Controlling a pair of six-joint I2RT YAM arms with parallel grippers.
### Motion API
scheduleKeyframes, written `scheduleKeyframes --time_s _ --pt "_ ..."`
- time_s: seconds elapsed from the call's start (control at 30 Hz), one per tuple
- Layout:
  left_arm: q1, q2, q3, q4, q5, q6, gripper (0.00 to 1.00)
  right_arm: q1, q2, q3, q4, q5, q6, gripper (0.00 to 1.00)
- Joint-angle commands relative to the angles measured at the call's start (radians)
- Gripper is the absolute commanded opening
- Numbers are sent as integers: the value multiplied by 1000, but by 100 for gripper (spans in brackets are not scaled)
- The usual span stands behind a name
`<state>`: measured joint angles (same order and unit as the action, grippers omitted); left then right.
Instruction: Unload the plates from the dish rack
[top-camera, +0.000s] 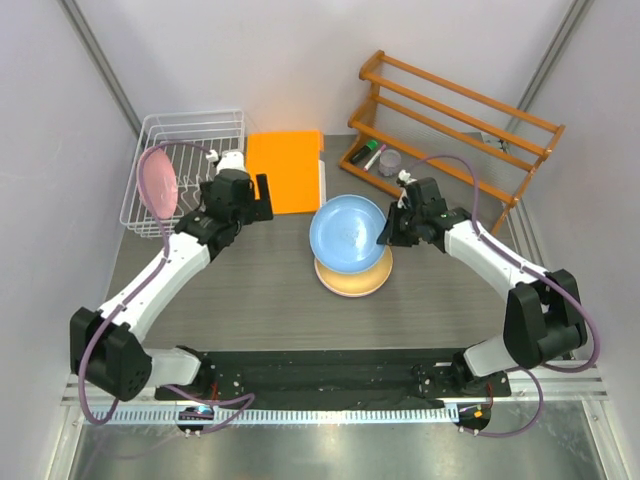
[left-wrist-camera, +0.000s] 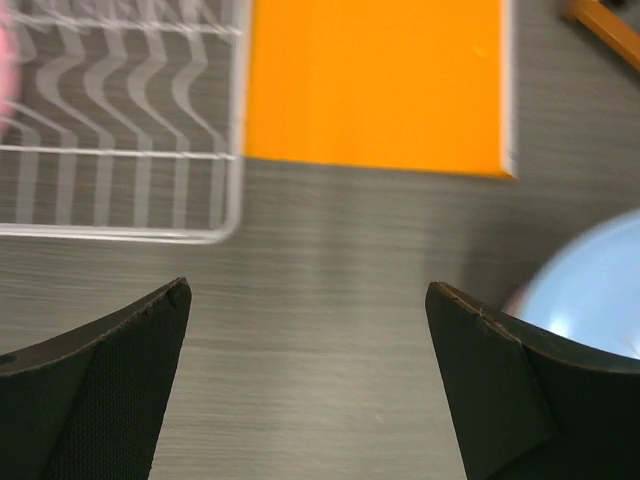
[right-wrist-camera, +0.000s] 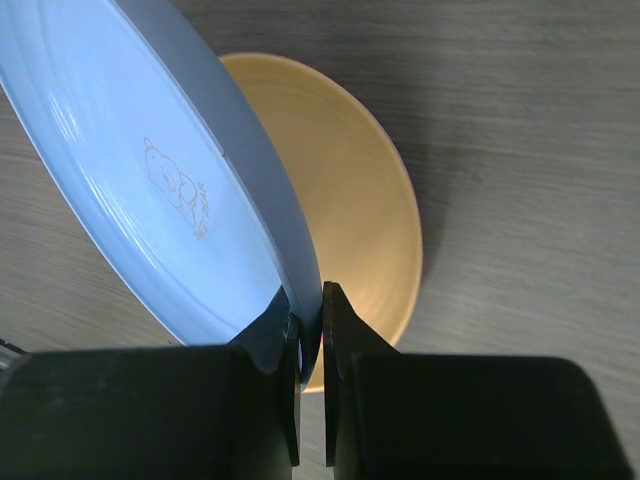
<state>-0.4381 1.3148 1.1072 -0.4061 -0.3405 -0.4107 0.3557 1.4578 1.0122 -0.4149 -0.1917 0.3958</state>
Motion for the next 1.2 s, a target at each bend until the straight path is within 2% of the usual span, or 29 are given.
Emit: scheduleKeyframes --time_s 0.0,0.17,0.27,0.37,0.43,0.53,0.57,0.63,0.67,0.7,0.9,1.17 --pt "-1 -72 29 22 -353 111 100 -8 -80 -21 -71 24 -12 1" --pt "2 -37 51 73 -472 161 99 -9 -63 -47 -96 -26 -26 2" --pt "38 0 83 73 -519 196 100 -9 -59 -60 -97 -28 -29 6" --pt "102 21 108 53 -488 194 99 -9 -59 -67 -96 -32 -35 20" --pt "139 29 120 53 -448 182 99 -9 -47 -64 -96 -47 -40 21" --pt "214 37 132 52 -390 171 100 -9 -34 -61 -94 -54 -48 35" --pt "246 41 137 50 -385 170 99 -9 -31 -57 -94 -52 -52 43" --pt "275 50 143 56 -367 174 100 -9 -42 -54 -96 -37 -60 47" --pt "306 54 146 55 -362 174 100 -8 -54 -49 -97 -6 -64 53" --pt "320 55 149 55 -359 171 99 -8 -66 -47 -96 18 -67 55" --pt "432 107 175 70 -336 171 99 -9 -200 -6 -127 245 -84 62" --pt "556 240 250 122 -275 184 100 -9 -214 14 -124 293 -103 66"
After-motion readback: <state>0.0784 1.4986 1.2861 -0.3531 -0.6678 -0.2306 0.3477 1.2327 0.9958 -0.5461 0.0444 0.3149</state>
